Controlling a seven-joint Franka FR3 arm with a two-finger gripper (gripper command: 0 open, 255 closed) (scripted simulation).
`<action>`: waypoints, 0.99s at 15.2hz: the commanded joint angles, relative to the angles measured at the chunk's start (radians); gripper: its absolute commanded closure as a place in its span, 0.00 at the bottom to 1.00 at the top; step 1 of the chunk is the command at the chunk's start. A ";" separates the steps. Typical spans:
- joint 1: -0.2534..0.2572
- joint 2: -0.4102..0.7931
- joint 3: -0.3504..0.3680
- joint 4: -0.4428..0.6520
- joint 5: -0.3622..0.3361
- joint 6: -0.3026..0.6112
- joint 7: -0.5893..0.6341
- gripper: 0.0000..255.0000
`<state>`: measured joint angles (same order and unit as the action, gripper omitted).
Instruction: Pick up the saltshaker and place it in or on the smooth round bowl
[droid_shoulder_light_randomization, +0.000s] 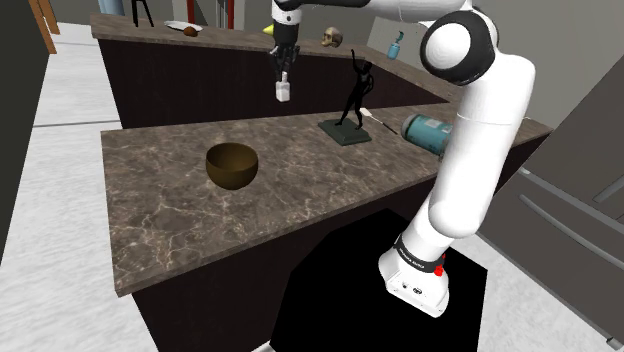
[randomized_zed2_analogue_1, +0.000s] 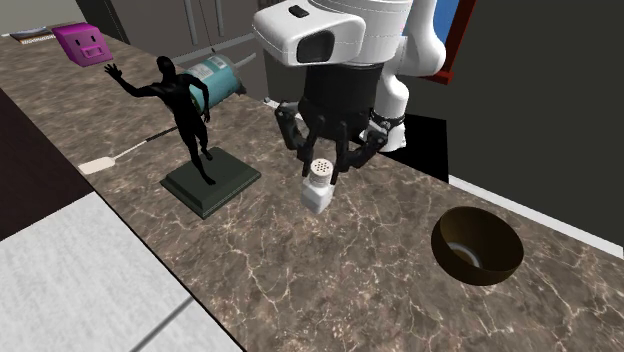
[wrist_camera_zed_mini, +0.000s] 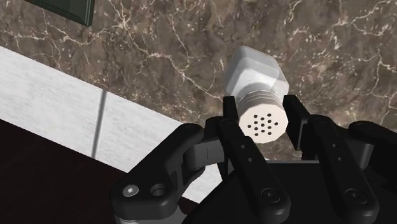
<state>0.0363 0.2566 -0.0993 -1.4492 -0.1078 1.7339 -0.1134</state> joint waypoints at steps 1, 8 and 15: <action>0.030 -0.039 0.015 -0.040 -0.009 -0.004 0.046 1.00; 0.122 -0.119 0.076 -0.118 -0.026 -0.026 0.198 1.00; 0.211 -0.151 0.145 -0.130 -0.032 -0.067 0.352 1.00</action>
<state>0.2334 0.1097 0.0346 -1.5803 -0.1390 1.6749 0.2127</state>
